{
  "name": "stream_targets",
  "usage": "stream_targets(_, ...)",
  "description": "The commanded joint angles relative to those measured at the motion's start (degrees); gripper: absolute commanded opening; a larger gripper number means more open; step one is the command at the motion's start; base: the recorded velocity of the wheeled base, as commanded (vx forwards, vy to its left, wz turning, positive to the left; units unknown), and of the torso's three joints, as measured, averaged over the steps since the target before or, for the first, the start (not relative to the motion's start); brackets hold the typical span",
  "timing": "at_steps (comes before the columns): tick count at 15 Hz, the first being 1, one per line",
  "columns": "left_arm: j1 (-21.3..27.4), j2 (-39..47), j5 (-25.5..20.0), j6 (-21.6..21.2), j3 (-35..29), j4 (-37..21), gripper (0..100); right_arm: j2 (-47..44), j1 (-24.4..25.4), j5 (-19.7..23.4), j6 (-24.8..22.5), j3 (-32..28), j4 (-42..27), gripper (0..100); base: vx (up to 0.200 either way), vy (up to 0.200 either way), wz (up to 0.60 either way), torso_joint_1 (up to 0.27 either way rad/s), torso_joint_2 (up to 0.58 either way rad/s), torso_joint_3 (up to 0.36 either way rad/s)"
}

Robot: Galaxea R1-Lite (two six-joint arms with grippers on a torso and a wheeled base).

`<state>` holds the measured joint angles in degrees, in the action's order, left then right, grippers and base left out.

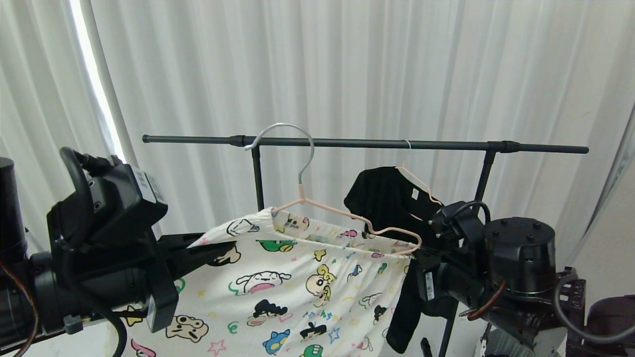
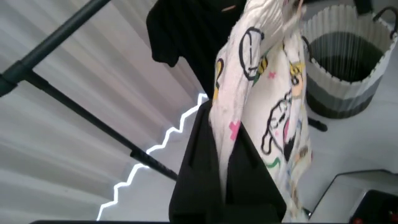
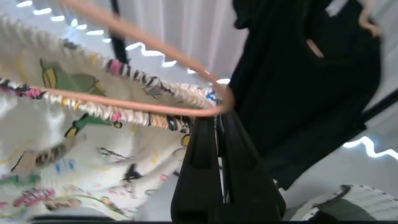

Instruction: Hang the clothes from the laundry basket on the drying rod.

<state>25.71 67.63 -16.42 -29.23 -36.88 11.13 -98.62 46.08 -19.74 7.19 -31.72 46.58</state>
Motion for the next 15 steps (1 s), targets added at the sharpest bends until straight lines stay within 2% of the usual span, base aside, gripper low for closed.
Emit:
stream_targets(1, 0.0, 0.0, 0.2, -1.1, 1.5, -0.1, 0, 1.9, -1.2, 0.4, -0.2, 0.2, 0.0, 0, 0.000, 0.000, 0.00, 0.000, 0.00, 0.000)
stream_targets(3, -0.1, 0.2, 2.0, -3.4, 3.7, -0.1, 0, 3.0, -1.5, 2.4, -1.2, 0.2, -0.1, 0, 0.000, 0.000, 0.00, 0.000, 0.00, 0.000)
stream_targets(5, -0.3, 0.3, 3.0, -3.5, 4.9, -0.1, 0, 3.3, -2.8, 2.9, -2.4, 0.2, -0.2, 0, 0.000, 0.000, 0.00, 0.000, 0.00, 0.000)
stream_targets(9, -4.6, 0.0, 3.1, -3.5, 5.5, -0.1, 0, 3.8, -6.1, 4.8, -4.2, 0.9, -0.2, 0, 0.000, 0.000, 0.00, 0.000, 0.00, 0.000)
stream_targets(12, -4.4, 1.0, 3.2, -3.5, 5.9, -0.1, 0, 4.4, -6.3, 7.9, -6.7, 0.1, -0.3, 0, 0.000, 0.000, 0.00, 0.000, 0.00, 0.000)
stream_targets(14, -4.4, 3.6, 5.8, -3.4, 5.2, 0.0, 0, 6.2, -6.1, 9.9, -9.5, -1.2, -4.2, 0, 0.000, 0.000, 0.00, 0.000, 0.00, 0.000)
stream_targets(15, -4.3, 4.3, 6.5, -3.0, 4.6, 0.3, 0, 7.8, -6.0, 11.6, -10.0, -2.4, -8.4, 100, 0.000, 0.000, 0.00, 0.000, 0.00, 0.000)
